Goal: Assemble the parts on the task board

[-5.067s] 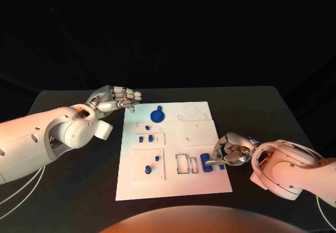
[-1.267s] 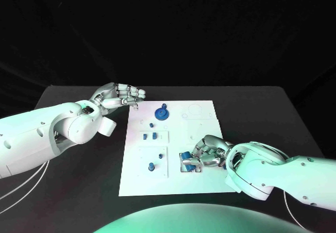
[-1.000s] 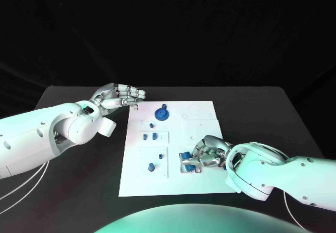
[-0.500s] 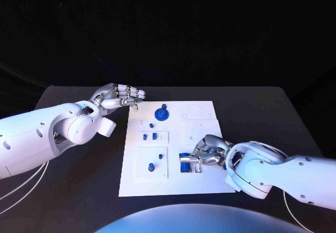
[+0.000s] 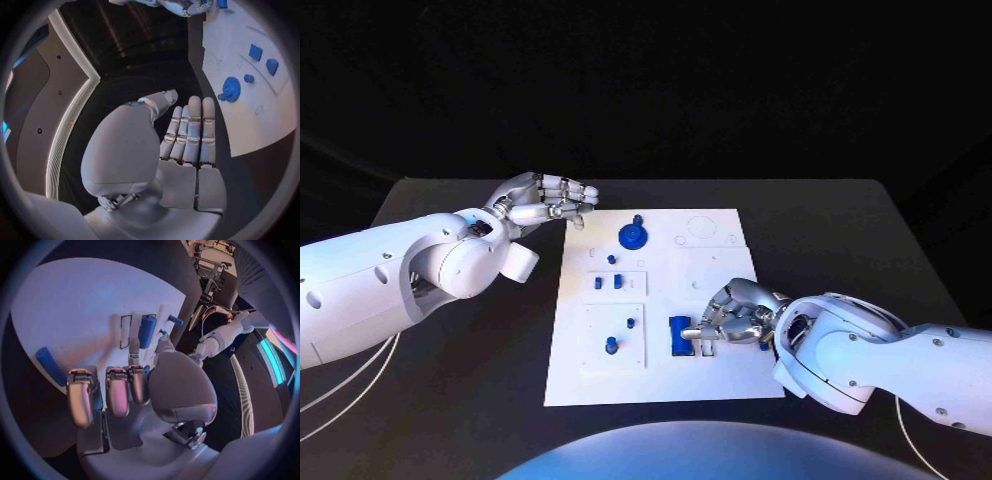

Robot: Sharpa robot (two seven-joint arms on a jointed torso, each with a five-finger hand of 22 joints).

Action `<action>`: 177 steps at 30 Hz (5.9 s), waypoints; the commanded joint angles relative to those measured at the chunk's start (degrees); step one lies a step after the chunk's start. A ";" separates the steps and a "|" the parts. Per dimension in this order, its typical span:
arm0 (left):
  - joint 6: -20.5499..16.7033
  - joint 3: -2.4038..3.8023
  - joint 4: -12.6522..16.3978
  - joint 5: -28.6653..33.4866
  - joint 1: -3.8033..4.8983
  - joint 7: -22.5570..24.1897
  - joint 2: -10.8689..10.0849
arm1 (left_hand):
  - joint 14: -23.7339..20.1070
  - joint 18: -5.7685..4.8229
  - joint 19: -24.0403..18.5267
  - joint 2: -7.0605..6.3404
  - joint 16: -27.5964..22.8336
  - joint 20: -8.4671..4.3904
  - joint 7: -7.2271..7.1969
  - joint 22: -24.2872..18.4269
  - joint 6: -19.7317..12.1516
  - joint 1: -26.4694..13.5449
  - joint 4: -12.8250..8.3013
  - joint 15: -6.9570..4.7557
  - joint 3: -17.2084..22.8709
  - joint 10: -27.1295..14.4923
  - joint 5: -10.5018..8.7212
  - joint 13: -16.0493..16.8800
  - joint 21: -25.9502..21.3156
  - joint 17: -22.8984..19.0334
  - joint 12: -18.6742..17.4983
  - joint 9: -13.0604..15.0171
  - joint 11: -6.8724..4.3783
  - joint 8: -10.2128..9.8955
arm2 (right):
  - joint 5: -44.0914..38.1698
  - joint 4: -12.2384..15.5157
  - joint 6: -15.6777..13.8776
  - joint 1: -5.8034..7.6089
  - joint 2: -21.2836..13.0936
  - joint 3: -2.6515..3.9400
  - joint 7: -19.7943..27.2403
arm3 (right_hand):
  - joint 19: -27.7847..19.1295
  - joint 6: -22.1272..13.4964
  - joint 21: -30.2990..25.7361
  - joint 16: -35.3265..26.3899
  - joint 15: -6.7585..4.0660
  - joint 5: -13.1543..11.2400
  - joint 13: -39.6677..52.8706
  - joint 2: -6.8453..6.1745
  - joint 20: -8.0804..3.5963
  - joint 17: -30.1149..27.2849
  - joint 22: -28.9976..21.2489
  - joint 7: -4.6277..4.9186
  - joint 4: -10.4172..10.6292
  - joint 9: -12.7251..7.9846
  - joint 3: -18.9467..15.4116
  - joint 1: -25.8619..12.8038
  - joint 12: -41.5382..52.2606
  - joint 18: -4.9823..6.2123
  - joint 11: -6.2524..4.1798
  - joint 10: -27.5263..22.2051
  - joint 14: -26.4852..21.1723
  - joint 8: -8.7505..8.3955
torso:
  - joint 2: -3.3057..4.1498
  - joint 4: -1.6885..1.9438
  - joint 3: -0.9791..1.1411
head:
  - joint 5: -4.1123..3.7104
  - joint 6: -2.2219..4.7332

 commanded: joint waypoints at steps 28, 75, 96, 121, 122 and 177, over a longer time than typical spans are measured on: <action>-0.66 0.02 0.45 1.94 0.02 2.25 0.45 | -0.44 0.68 -0.46 0.71 -0.07 0.06 0.36 -0.12 -0.18 -0.05 -0.01 -0.15 -0.50 -0.23 0.30 -0.04 -0.48 -0.07 0.53 -0.13 -0.08 0.35 | -13.80 0.53 -2.12 -0.73 -15.86 -0.40 4.90 | 5.59 -1.56 -0.53 -0.22 0.61 -0.23 10.78 0.01 0.62 9.06 14.77 1.43 0.02 -1.09 1.08 10.67 -0.20 -0.58 1.37 3.31 4.75 -3.29 | 0.01 -0.12 -0.04 | -3.11 0.53; 0.20 0.01 0.59 1.84 0.02 0.96 -0.19 | -0.45 0.71 -0.41 0.77 0.00 0.04 0.35 -0.16 -0.24 -0.04 -0.07 -0.19 -0.52 -0.16 0.31 -0.03 -0.56 -0.08 0.79 -0.18 -0.11 0.38 | -19.49 -2.03 0.78 -5.22 -9.15 -0.47 -0.69 | 5.61 0.68 -0.48 -0.43 -0.42 0.03 10.75 -3.37 -0.43 8.91 14.79 0.26 -1.21 -0.13 25.95 17.69 -0.91 -0.60 0.34 3.18 4.71 -6.75 | -0.09 -0.11 -0.07 | -2.52 -0.12; 0.24 -0.01 0.57 1.78 0.02 0.83 0.02 | -0.45 0.72 -0.40 0.79 0.00 0.04 0.35 -0.15 -0.24 0.01 -0.10 -0.20 -0.50 -0.18 0.32 -0.03 -0.56 -0.08 0.80 -0.19 -0.11 0.38 | 3.99 1.72 -4.19 -1.88 -6.75 -0.45 2.61 | 5.76 -0.32 -0.11 -0.25 -0.35 -0.23 11.18 -4.79 -0.37 9.44 14.89 0.40 -3.63 2.92 37.59 6.44 -0.41 -0.68 0.37 3.60 4.84 -5.74 | -0.07 -0.09 -0.11 | -2.06 -0.37; 0.53 -0.01 0.86 1.78 0.02 0.72 -0.19 | -0.48 0.70 -0.36 0.84 0.02 0.03 0.37 -0.14 -0.21 0.02 -0.15 -0.19 -0.48 -0.27 0.32 -0.06 -0.56 -0.11 0.91 -0.21 -0.09 0.44 | 5.05 -1.89 -5.16 -4.05 -0.63 -0.44 1.81 | 5.87 0.47 0.18 -0.06 -0.31 -0.42 11.22 -6.33 -0.33 9.96 14.98 0.44 -3.27 4.19 35.91 -1.57 -0.42 -0.74 0.41 3.73 4.95 -5.07 | 0.00 -0.09 -0.05 | -1.80 -0.50; 0.53 -0.01 0.87 1.78 0.02 0.72 -0.20 | -0.48 0.70 -0.36 0.84 0.02 0.03 0.37 -0.14 -0.21 0.02 -0.15 -0.19 -0.48 -0.27 0.32 -0.06 -0.56 -0.11 0.91 -0.21 -0.09 0.44 | 5.02 -1.91 -5.26 -4.07 -0.54 -0.44 1.83 | 5.87 0.47 0.18 -0.06 -0.31 -0.42 11.22 -6.33 -0.33 9.96 14.98 0.44 -3.27 4.19 35.91 -1.57 -0.42 -0.74 0.41 3.73 4.95 -5.07 | 0.00 -0.10 -0.05 | -1.78 -0.51; 0.75 -0.01 0.85 1.81 0.03 0.19 -0.50 | -0.50 0.70 -0.36 0.87 0.03 0.03 0.39 -0.15 -0.23 -0.04 -0.15 -0.17 -0.50 -0.39 0.33 -0.09 -0.60 -0.13 0.99 -0.25 -0.07 0.47 | 4.69 -1.86 -3.09 -3.25 0.28 -0.24 0.35 | 5.79 1.15 -0.04 -0.16 -0.60 -0.48 11.06 -6.86 -0.63 9.74 14.91 0.08 -4.73 5.32 34.18 -5.12 -0.84 -0.69 0.10 3.70 4.90 -4.50 | -0.02 -0.10 -0.11 | -1.07 -0.65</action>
